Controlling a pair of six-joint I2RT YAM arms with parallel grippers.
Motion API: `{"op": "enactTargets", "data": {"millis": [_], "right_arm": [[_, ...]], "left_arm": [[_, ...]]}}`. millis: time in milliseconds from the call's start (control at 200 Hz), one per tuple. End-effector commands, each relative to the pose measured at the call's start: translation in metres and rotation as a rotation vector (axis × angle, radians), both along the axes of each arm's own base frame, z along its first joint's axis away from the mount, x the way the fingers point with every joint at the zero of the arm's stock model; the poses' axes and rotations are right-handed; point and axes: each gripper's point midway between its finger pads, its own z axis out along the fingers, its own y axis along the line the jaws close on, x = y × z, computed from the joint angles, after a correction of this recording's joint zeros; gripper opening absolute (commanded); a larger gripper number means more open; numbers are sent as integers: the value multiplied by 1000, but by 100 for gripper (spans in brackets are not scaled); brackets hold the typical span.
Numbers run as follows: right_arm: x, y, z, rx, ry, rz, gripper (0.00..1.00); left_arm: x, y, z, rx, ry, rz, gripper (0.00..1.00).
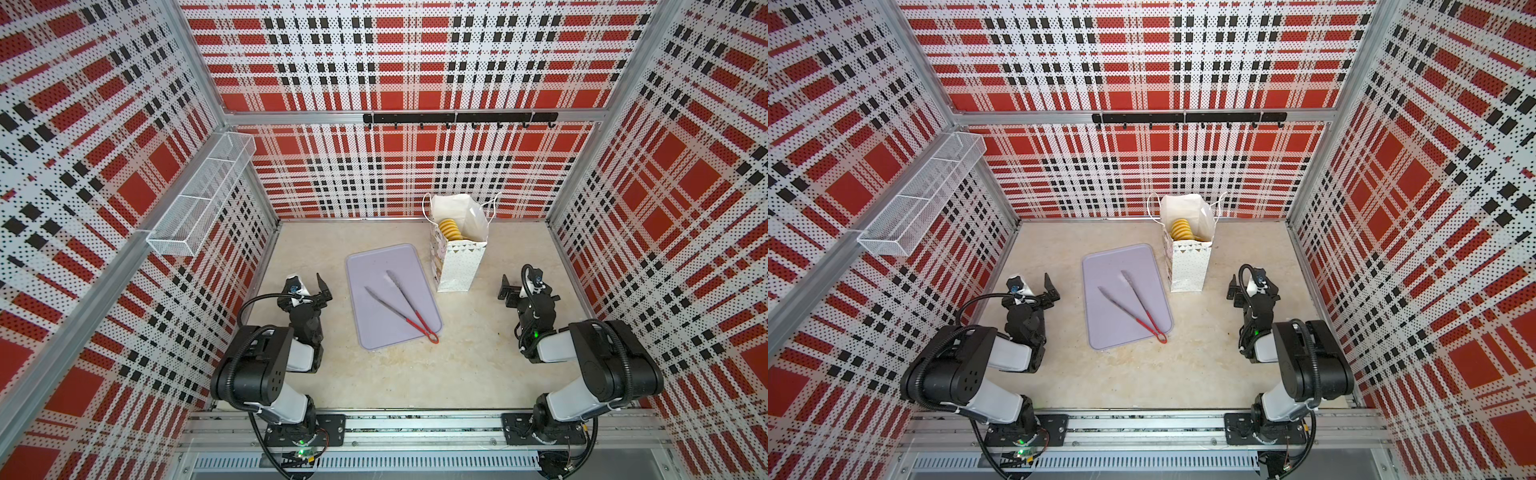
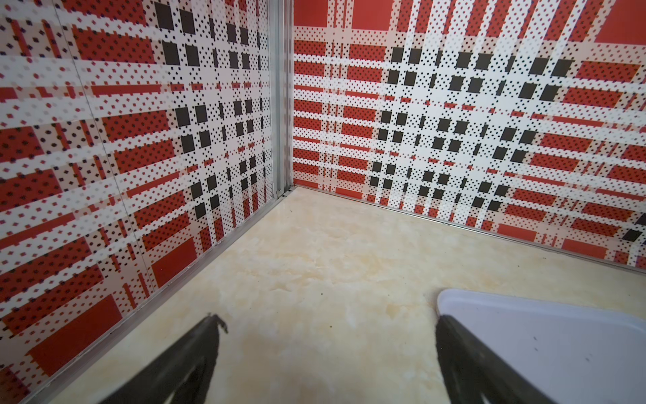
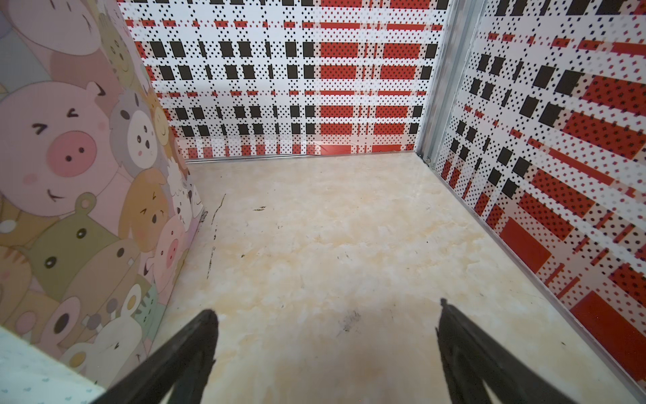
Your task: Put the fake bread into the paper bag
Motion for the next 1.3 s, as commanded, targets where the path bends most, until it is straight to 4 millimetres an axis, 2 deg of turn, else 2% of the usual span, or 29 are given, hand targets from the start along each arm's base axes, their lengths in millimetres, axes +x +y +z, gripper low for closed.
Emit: {"op": "enactTargets", "data": {"millis": [0, 125, 1298], "right_arm": [[2, -3, 2, -9, -9, -5, 100], [2, -3, 1, -10, -6, -6, 100], [2, -2, 2, -11, -9, 0, 100]], "left_arm": [[0, 0, 6, 15, -22, 4, 98], [4, 0, 5, 8, -14, -27, 98], [4, -1, 5, 7, -15, -28, 98]]}}
